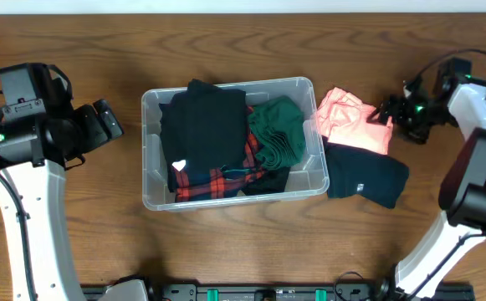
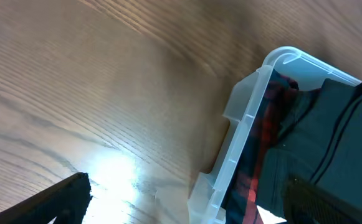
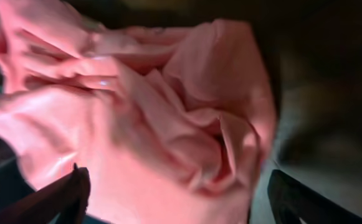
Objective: Pack container
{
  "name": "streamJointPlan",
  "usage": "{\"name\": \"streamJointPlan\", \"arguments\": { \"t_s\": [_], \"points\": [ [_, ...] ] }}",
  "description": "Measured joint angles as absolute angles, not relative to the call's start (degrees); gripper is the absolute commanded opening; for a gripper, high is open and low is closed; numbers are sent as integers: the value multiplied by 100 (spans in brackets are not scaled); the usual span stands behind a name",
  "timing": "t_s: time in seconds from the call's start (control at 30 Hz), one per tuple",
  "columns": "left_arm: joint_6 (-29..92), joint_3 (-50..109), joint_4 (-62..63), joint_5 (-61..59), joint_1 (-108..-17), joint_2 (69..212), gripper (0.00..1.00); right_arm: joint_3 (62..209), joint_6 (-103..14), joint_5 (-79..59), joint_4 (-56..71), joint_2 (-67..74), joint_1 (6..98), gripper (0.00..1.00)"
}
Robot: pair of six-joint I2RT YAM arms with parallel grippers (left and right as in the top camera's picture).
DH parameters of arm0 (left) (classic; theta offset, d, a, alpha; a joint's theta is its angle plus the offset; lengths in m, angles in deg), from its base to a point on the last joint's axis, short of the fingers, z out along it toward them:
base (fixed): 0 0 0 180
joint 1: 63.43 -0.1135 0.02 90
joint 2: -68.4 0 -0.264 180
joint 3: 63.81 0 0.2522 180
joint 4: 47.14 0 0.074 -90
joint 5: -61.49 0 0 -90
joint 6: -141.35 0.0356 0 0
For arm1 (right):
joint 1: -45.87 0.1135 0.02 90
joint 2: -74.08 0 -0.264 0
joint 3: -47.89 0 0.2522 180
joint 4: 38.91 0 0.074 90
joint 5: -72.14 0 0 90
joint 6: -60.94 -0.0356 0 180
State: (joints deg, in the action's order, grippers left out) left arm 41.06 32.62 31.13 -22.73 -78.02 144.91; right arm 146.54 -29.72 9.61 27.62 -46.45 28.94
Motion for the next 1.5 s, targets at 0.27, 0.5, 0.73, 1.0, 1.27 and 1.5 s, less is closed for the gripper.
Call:
{"name": "streamJointPlan", "arguments": {
  "t_s": [0.27,0.5,0.73,1.0,1.27,1.5],
  "points": [
    [4106,3262,3111,-2273,-7802,14491,98,14654,-2664,1157,2677,-4925,2890,18],
    [4106,3262,3113,-2273,-7802,14491,98,14645,-2546,1453,2701,-4890,2883,2],
    [4106,3262,3113,-2273,-7802,14491,98,14542,-2544,2021,2734,-3751,2964,1],
    [4106,3262,3113,-2273,-7802,14491,98,14560,-2546,2637,2607,-1439,3803,1],
    [4106,3262,3113,-2273,-7802,14491,98,14560,-3108,3295,2292,-757,5049,1],
    [4106,3262,3111,-2273,-7802,14491,98,14560,-3499,2899,2301,-1122,5698,1]
  ]
}}
